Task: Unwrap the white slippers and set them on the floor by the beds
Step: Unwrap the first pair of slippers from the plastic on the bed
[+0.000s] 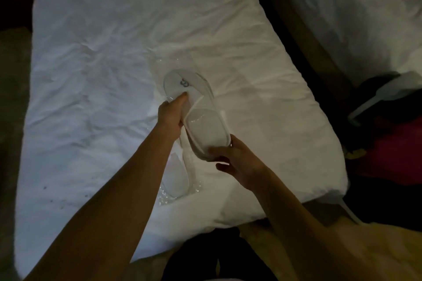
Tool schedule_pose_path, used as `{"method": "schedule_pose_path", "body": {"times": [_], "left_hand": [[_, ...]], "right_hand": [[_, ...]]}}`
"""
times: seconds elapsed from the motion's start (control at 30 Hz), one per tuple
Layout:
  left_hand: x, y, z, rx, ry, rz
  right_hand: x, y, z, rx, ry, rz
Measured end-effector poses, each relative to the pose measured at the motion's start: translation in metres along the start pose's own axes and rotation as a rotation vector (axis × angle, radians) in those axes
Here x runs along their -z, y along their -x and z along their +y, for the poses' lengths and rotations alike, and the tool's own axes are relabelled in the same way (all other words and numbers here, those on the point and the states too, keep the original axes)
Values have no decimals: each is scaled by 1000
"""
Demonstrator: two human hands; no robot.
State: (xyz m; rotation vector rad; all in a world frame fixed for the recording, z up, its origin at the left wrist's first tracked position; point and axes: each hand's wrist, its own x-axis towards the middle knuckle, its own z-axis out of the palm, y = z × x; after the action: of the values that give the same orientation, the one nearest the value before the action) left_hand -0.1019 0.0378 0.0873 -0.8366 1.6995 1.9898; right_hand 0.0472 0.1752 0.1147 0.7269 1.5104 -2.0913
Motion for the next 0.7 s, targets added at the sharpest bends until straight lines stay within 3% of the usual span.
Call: {"method": "schedule_pose_path", "body": {"times": [0.4, 0.7], "left_hand": [[-16, -29, -45, 91, 31, -58], [-23, -36, -89, 211, -116, -71]], "right_hand": [[46, 25, 37, -28, -93, 96], [67, 72, 79, -63, -135, 203]]}}
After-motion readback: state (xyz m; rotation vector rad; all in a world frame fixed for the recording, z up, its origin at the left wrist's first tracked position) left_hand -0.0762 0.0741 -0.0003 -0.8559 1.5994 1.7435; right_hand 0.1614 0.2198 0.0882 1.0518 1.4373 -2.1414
